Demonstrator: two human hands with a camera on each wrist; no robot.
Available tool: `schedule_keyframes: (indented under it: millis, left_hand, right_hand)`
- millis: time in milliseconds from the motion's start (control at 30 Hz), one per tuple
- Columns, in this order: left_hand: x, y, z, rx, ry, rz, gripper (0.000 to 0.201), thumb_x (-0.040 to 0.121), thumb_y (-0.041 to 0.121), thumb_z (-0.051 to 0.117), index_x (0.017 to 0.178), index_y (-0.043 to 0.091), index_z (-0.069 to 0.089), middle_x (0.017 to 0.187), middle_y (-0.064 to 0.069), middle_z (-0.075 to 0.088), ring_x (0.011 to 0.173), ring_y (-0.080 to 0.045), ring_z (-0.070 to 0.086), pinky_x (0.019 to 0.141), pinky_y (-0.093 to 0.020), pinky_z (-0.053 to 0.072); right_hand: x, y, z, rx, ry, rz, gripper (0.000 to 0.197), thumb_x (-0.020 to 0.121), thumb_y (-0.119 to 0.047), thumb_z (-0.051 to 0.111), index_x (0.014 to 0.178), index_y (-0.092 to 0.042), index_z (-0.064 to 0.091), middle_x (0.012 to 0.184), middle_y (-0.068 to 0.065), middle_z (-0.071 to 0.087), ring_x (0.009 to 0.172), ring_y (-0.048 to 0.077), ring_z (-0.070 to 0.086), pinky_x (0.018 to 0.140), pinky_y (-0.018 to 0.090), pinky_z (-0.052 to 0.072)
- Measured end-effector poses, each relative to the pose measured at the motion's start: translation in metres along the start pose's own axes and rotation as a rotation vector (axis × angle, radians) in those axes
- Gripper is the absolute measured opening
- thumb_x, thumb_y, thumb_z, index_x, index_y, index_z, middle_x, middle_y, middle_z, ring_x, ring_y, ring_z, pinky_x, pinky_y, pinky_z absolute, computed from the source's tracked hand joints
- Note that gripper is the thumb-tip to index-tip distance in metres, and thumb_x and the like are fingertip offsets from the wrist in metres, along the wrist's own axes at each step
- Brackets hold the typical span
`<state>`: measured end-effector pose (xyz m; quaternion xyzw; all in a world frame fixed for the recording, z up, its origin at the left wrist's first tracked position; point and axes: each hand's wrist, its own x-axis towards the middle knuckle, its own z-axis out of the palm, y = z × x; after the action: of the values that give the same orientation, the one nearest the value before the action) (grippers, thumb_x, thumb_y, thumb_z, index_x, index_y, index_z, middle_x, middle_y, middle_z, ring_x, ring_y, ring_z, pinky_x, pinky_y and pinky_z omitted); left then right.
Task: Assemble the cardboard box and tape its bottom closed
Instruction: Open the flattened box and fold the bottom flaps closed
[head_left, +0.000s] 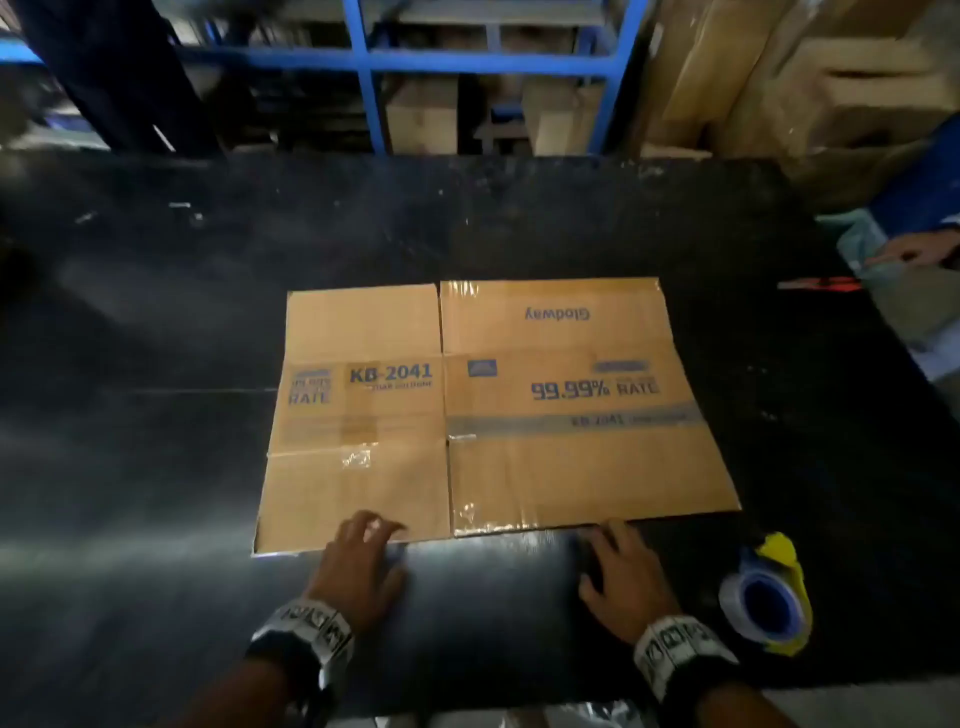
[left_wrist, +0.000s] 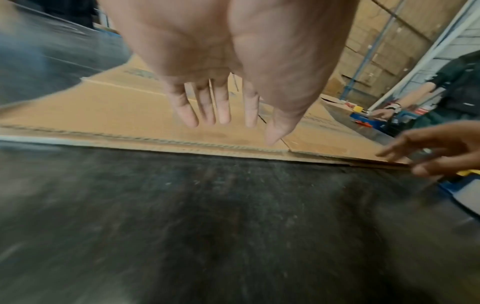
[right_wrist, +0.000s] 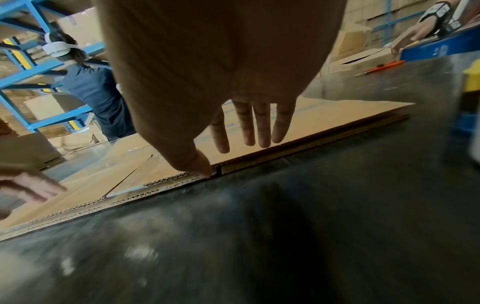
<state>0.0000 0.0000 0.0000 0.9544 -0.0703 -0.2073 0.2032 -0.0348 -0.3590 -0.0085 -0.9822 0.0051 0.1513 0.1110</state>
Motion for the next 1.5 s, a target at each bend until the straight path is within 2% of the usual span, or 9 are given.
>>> schedule_keyframes:
  millis: [133, 267, 533, 833, 933, 1033, 1167, 1400, 1500]
  left_hand:
    - [0.036, 0.025, 0.015, 0.135, -0.032, 0.089, 0.077, 0.076, 0.062, 0.056, 0.147, 0.039, 0.039, 0.157, -0.004, 0.032, 0.143, -0.029, 0.034, 0.11, -0.052, 0.041]
    - [0.06, 0.043, 0.035, 0.221, -0.056, 0.122, 0.093, 0.073, 0.065, 0.068, 0.153, 0.044, 0.025, 0.167, -0.006, 0.016, 0.152, -0.033, 0.019, 0.118, -0.058, 0.031]
    - [0.091, 0.081, 0.056, 0.288, -0.061, 0.201, 0.097, 0.08, 0.064, 0.06, 0.159, 0.04, 0.01, 0.17, -0.005, 0.006, 0.157, -0.032, 0.004, 0.124, -0.06, 0.012]
    - [0.113, 0.112, 0.053, 0.334, -0.091, 0.199, 0.084, 0.099, 0.03, 0.047, 0.158, 0.045, -0.011, 0.171, -0.008, 0.001, 0.157, -0.038, -0.005, 0.123, -0.059, -0.002]
    - [0.109, 0.117, 0.032, 0.354, -0.091, 0.231, 0.079, 0.1, 0.019, 0.04, 0.159, 0.043, -0.007, 0.172, -0.006, 0.005, 0.157, -0.037, -0.001, 0.123, -0.06, 0.003]
    - [0.11, 0.118, 0.002, 0.359, -0.027, 0.289, 0.081, 0.098, 0.008, 0.04, 0.161, 0.041, 0.001, 0.171, -0.005, 0.014, 0.157, -0.035, 0.009, 0.123, -0.061, 0.011]
    - [0.121, 0.124, -0.049, 0.353, 0.097, 0.321, 0.078, 0.098, 0.007, 0.039, 0.161, 0.04, 0.009, 0.169, -0.006, 0.023, 0.156, -0.033, 0.017, 0.123, -0.059, 0.017]
    - [0.13, 0.131, -0.155, 0.351, 0.314, 0.374, 0.074, 0.097, 0.015, 0.048, 0.16, 0.038, 0.018, 0.165, -0.006, 0.033, 0.153, -0.034, 0.026, 0.121, -0.058, 0.023]
    - [0.114, 0.113, -0.194, 0.349, 0.335, 0.37, 0.062, 0.101, 0.042, 0.039, 0.16, 0.04, 0.019, 0.165, -0.006, 0.033, 0.154, -0.033, 0.026, 0.122, -0.058, 0.022]
  right_hand:
    - [0.047, -0.005, -0.007, -0.012, -0.118, -0.053, 0.086, 0.074, -0.05, 0.067, 0.15, -0.03, 0.031, 0.162, 0.008, 0.021, 0.148, 0.031, 0.02, 0.117, 0.047, 0.027]
    - [0.083, -0.001, -0.004, -0.082, -0.162, -0.075, 0.107, 0.07, -0.056, 0.075, 0.154, -0.035, 0.013, 0.167, 0.004, 0.0, 0.153, 0.032, 0.001, 0.119, 0.054, 0.013]
    - [0.101, 0.015, -0.005, -0.144, -0.187, -0.101, 0.106, 0.065, -0.076, 0.06, 0.153, -0.039, 0.014, 0.167, 0.006, 0.0, 0.152, 0.035, 0.0, 0.116, 0.061, 0.016]
    - [0.091, 0.034, -0.032, -0.035, -0.111, -0.159, 0.094, 0.073, -0.083, 0.046, 0.152, -0.038, 0.021, 0.166, 0.001, 0.013, 0.153, 0.023, 0.009, 0.12, 0.052, 0.015]
    - [0.094, 0.056, -0.053, -0.017, -0.149, -0.128, 0.097, 0.072, -0.078, 0.054, 0.153, -0.039, 0.016, 0.166, -0.001, 0.011, 0.153, 0.024, 0.008, 0.121, 0.054, 0.014]
    - [0.101, 0.091, -0.085, -0.092, -0.127, -0.073, 0.089, 0.081, -0.057, 0.061, 0.153, -0.04, 0.013, 0.165, 0.0, 0.015, 0.152, 0.025, 0.014, 0.121, 0.051, 0.014]
    - [0.113, 0.118, -0.137, -0.154, -0.046, -0.028, 0.076, 0.093, -0.041, 0.054, 0.156, -0.038, 0.012, 0.165, 0.002, 0.017, 0.151, 0.026, 0.017, 0.122, 0.046, 0.017]
    - [0.127, 0.072, -0.226, -0.249, 0.24, -0.048, 0.077, 0.093, -0.043, 0.05, 0.157, -0.037, 0.009, 0.165, 0.006, 0.018, 0.15, 0.036, 0.017, 0.119, 0.056, 0.017]
    - [0.124, 0.036, -0.244, -0.238, 0.28, -0.07, 0.076, 0.094, -0.045, 0.048, 0.157, -0.038, 0.006, 0.166, 0.006, 0.015, 0.15, 0.037, 0.017, 0.119, 0.058, 0.018]
